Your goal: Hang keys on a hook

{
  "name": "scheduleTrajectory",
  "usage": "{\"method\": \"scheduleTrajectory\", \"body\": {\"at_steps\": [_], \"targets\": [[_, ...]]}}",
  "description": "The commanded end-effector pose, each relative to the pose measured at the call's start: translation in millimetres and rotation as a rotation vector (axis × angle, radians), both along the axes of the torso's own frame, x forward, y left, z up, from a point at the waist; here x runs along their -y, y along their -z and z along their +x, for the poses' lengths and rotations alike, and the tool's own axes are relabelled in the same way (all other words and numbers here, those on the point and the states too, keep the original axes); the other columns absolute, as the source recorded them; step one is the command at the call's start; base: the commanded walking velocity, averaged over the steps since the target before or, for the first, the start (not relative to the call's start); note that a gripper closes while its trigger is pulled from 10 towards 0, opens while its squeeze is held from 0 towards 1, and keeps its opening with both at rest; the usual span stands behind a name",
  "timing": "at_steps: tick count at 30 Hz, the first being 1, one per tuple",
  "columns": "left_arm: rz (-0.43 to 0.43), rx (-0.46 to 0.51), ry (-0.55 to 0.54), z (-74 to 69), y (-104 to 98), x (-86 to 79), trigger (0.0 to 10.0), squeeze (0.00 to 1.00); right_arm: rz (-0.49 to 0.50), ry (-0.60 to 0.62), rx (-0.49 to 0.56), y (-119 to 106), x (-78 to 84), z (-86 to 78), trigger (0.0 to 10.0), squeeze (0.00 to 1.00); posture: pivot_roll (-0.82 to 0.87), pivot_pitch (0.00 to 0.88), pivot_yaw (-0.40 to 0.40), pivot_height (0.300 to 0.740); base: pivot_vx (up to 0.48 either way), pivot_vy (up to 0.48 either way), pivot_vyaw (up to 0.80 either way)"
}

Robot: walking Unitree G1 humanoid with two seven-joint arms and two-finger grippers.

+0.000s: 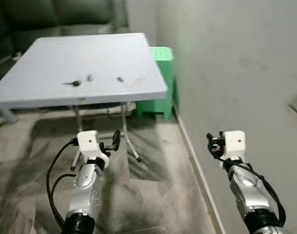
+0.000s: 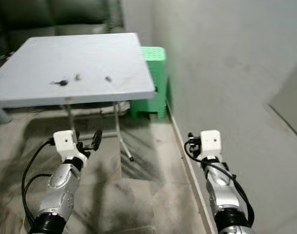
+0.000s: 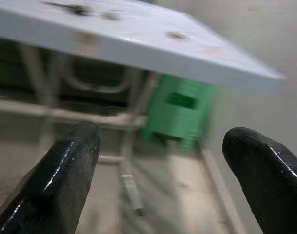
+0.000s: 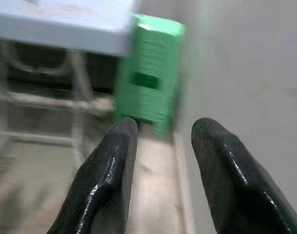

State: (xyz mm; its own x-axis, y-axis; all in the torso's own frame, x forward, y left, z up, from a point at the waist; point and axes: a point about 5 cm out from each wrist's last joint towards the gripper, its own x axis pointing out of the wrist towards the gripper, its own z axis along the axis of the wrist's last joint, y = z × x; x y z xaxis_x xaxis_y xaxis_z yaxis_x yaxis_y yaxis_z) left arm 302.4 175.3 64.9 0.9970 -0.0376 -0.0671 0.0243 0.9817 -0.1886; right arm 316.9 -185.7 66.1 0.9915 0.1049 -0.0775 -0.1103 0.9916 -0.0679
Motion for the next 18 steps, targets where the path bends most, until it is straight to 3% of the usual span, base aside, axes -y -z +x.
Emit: {"method": "scheduleTrajectory", "body": {"at_steps": [1, 15, 18], "targets": [[-0.001, 0.018, 0.011, 3.6, -6, 4.5, 10.0, 0.0, -0.011, 0.011, -0.005, 0, 7.9, -1.9, 10.0, 0.0, 0.01, 0.014, -0.065, 0.74, 0.0, 0.0, 0.8], [0.034, 0.081, 0.022, 1.0, -21, -1.9, 10.0, 0.0, 0.003, -0.007, 0.059, -15, 12.9, 0.7, 10.0, 0.0, 0.01, 0.034, -0.06, 0.74, 0.0, 0.0, 0.8], [0.045, 0.088, 0.037, -3.9, -21, -4.8, 10.0, 0.0, 0.052, -0.034, 0.092, -21, 11.4, -1.7, 10.0, 0.0, 0.01, 0.037, -0.058, 0.74, 0.0, 0.0, 0.17]]}}
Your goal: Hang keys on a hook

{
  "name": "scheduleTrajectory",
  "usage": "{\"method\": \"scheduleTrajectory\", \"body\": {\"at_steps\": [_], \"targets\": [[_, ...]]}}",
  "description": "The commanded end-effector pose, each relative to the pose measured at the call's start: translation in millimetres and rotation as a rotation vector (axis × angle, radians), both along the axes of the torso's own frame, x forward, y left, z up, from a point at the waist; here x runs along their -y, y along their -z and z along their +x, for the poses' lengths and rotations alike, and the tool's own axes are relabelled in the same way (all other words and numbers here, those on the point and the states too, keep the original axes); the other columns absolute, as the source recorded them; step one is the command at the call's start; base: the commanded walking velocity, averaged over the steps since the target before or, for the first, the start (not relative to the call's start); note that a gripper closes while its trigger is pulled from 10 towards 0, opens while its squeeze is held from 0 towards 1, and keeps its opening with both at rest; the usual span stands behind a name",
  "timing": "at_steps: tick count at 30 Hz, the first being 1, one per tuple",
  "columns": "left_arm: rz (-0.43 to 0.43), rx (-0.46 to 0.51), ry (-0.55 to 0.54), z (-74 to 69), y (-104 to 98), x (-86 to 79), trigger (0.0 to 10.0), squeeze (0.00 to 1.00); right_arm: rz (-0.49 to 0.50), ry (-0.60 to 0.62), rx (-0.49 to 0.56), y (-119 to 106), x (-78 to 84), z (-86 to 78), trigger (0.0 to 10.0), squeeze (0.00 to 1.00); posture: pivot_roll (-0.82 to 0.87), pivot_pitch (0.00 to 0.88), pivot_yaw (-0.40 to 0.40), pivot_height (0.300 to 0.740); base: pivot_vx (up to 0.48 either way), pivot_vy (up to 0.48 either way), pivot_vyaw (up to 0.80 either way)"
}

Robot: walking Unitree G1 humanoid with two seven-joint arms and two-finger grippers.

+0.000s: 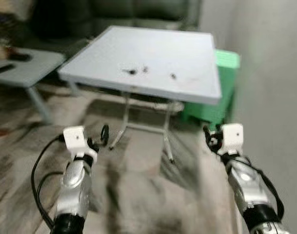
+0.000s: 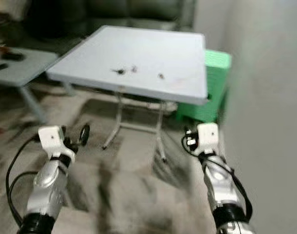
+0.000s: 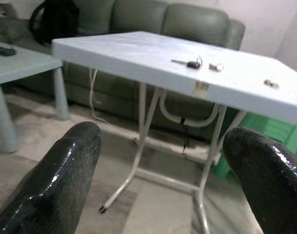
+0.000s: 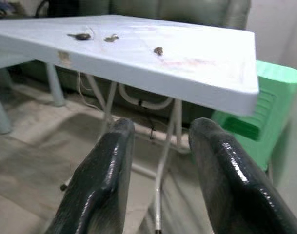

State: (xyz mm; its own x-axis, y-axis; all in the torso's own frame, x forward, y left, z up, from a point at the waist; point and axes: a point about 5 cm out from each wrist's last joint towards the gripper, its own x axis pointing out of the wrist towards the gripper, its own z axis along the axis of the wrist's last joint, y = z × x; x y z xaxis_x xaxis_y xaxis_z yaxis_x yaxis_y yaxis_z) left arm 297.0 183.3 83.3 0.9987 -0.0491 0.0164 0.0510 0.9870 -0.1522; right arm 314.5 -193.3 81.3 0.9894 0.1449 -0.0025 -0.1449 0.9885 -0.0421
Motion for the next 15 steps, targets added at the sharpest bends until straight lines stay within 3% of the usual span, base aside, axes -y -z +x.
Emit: {"method": "scheduleTrajectory", "body": {"at_steps": [1, 15], "targets": [[0.018, -0.002, 0.025, 0.4, -2.4, 2.1, 10.0, 0.0, 0.018, -0.006, 0.03, -7.4, 3.2, -0.9, 10.0, 0.0, 0.01, 0.038, -0.057, 0.74, 0.0, 0.0, 0.0], [-0.025, 0.001, 0.011, -0.9, -5.3, 2.4, 10.0, 0.0, 0.038, -0.019, 0.022, -6.6, -0.4, -4.9, 10.0, 0.0, 0.01, 0.037, -0.061, 0.74, 0.0, 0.0, 0.0]]}}
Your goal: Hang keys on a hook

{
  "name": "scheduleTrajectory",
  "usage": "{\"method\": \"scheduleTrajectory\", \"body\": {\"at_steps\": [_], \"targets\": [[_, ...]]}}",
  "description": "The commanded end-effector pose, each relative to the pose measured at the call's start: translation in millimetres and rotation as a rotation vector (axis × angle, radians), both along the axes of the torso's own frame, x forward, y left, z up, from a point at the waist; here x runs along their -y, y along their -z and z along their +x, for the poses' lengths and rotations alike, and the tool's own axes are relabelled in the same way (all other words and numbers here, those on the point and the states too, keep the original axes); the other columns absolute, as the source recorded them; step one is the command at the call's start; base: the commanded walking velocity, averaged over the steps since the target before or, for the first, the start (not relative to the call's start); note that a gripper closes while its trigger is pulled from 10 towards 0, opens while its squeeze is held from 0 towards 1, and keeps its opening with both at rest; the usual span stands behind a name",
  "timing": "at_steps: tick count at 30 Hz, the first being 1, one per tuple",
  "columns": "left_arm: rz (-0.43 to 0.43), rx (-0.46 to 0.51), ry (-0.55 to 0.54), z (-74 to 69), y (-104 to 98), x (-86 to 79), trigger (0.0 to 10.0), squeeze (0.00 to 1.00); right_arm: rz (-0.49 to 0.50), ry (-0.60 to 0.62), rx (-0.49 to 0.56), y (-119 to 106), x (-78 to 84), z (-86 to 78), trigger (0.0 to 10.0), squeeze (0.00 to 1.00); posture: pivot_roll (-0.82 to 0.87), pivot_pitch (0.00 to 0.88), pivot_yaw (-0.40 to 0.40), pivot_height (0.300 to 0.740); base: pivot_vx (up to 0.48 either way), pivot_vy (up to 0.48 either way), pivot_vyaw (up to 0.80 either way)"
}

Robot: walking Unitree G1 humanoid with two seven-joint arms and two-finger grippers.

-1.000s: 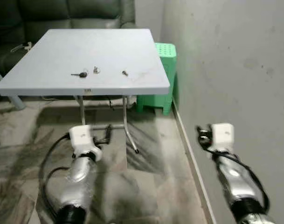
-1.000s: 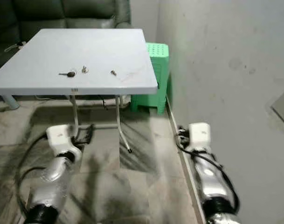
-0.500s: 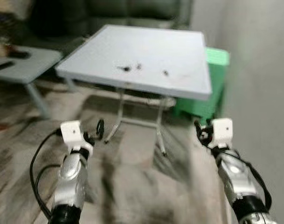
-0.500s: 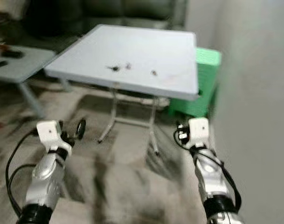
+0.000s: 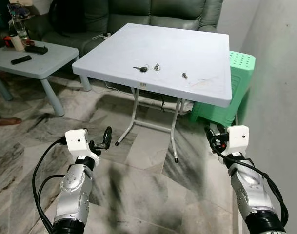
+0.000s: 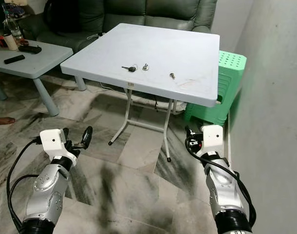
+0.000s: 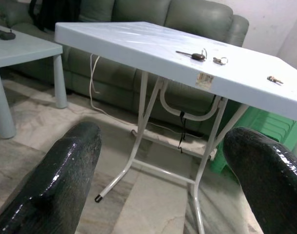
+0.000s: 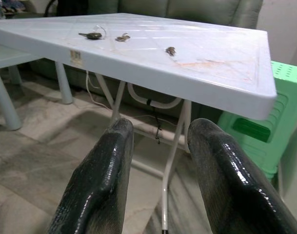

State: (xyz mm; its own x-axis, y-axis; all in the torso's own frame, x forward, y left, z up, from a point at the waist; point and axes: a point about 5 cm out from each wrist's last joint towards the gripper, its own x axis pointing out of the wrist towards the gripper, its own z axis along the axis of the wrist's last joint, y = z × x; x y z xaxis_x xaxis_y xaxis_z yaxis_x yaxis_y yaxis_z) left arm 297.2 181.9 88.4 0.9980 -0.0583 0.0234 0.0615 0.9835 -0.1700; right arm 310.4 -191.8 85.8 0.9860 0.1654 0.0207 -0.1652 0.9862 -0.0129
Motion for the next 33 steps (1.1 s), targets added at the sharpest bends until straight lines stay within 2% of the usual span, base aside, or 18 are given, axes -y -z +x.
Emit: {"method": "scheduleTrajectory", "body": {"at_steps": [1, 13, 33], "targets": [[-0.007, -0.005, 0.001, -0.8, -0.4, 1.1, 10.0, 0.0, 0.008, 0.001, 0.003, -2.4, 1.0, -0.9, 10.0, 0.0, 0.01, 0.034, -0.061, 0.74, 0.0, 0.0, 0.0], [-0.015, 0.014, -0.002, 0.8, -5.7, -0.1, 10.0, 0.0, 0.022, -0.007, 0.016, -6.4, -0.3, 0.5, 10.0, 0.0, 0.02, 0.018, -0.06, 0.74, 0.0, 0.0, 0.0], [-0.013, 0.019, 0.005, 1.8, -6.6, 1.4, 10.0, 0.0, 0.023, -0.016, 0.013, -6.1, -1.1, -0.1, 10.0, 0.0, 0.02, 0.01, -0.062, 0.74, 0.281, 0.0, 0.0]]}}
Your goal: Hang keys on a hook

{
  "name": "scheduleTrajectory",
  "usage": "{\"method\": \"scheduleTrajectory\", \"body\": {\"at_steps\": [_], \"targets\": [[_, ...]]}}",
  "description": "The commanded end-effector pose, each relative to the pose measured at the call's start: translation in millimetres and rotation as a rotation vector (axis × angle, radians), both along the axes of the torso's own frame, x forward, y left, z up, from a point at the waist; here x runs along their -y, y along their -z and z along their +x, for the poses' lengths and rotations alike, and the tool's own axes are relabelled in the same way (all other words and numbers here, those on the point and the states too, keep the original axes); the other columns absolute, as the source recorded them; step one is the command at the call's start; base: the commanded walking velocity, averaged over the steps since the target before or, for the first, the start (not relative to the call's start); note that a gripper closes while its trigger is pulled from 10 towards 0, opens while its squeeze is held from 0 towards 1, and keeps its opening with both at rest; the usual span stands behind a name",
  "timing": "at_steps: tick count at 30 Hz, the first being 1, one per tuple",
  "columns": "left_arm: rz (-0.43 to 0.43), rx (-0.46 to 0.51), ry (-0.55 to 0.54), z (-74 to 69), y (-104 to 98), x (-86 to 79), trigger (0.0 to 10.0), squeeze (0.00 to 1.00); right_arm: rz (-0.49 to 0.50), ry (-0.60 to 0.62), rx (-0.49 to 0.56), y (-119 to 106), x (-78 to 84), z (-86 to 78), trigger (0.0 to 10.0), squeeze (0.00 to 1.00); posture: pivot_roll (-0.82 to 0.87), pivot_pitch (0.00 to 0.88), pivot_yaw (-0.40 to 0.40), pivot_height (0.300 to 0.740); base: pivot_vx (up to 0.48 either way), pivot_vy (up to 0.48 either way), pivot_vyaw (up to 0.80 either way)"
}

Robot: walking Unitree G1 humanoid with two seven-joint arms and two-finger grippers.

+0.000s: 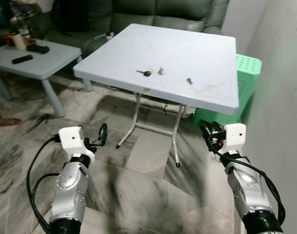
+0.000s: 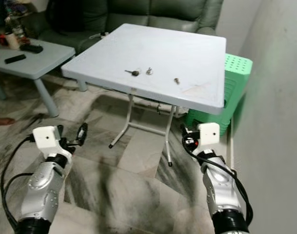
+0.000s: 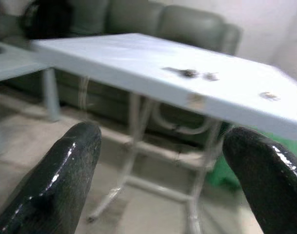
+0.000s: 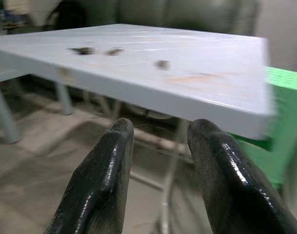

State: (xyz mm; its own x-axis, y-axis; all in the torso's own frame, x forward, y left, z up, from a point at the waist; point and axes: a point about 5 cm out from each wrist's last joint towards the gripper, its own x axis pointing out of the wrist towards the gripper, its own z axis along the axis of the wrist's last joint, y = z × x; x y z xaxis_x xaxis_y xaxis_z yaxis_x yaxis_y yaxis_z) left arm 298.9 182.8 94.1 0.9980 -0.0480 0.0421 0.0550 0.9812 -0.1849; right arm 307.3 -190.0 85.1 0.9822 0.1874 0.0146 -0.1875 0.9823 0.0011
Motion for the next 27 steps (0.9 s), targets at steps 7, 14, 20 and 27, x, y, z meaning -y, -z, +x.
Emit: {"method": "scheduleTrajectory", "body": {"at_steps": [7, 14, 20, 27], "targets": [[0.002, -0.003, 0.012, -0.7, 0.3, 2.4, 10.0, 0.0, 0.01, 0.004, 0.019, -6.4, 0.6, 2.8, 10.0, 0.0, 0.02, 0.013, -0.065, 0.74, 0.29, 0.0, 0.0], [-0.001, -0.005, 0.008, -0.6, 0.8, 2.0, 10.0, 0.0, 0.01, 0.002, 0.018, -6.9, 0.7, 3.6, 10.0, 0.0, 0.02, 0.013, -0.067, 0.74, 0.292, 0.0, 0.0], [-0.01, -0.005, 0.003, -1.1, 0.6, 1.2, 10.0, 0.0, 0.013, 0.0, 0.02, -7.6, 0.5, 3.8, 10.0, 0.0, 0.02, 0.013, -0.068, 0.74, 0.292, 0.0, 0.0], [-0.008, -0.006, 0.001, -1.9, 1.0, 1.1, 10.0, 0.0, 0.011, -0.001, 0.016, -6.5, 0.7, 2.3, 10.0, 0.0, 0.02, 0.022, -0.069, 0.74, 0.292, 0.0, 0.0]]}}
